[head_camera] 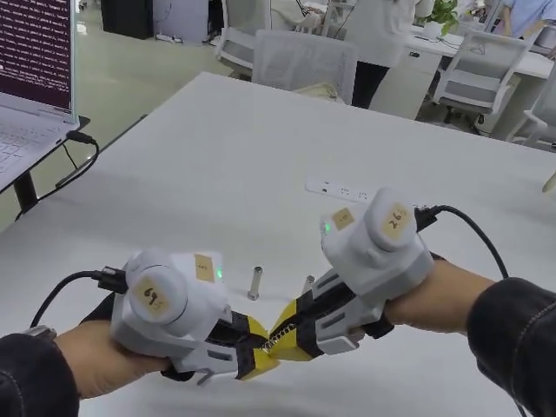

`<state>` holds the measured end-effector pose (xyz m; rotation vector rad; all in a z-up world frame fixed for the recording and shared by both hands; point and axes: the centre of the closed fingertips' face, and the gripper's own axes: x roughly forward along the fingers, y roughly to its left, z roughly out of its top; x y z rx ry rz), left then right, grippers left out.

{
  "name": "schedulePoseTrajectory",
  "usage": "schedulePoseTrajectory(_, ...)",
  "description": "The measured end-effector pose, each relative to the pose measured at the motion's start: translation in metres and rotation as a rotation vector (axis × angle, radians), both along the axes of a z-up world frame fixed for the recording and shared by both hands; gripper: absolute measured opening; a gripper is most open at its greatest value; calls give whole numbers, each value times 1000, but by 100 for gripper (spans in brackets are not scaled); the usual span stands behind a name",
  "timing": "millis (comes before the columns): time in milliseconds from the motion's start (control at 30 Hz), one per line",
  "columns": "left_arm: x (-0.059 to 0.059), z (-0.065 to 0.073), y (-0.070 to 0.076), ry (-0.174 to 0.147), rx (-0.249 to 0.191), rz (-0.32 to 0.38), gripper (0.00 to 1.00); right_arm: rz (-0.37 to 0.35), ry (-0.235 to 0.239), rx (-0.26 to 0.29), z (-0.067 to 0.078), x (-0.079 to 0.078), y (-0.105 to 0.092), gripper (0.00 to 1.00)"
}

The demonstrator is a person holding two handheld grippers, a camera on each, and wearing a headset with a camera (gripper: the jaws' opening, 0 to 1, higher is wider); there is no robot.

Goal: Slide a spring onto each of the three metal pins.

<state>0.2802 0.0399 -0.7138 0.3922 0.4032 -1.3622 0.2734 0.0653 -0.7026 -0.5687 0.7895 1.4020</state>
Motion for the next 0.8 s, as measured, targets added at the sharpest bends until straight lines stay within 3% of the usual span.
schedulePoseTrajectory(367,4,3,-1,-11,-34,19,3,4,-13,-42,3,3,-1,8)
schedulePoseTrajectory(800,6,4,7,23,-70,51,18,-16,-23,-87,2,10,-15,8)
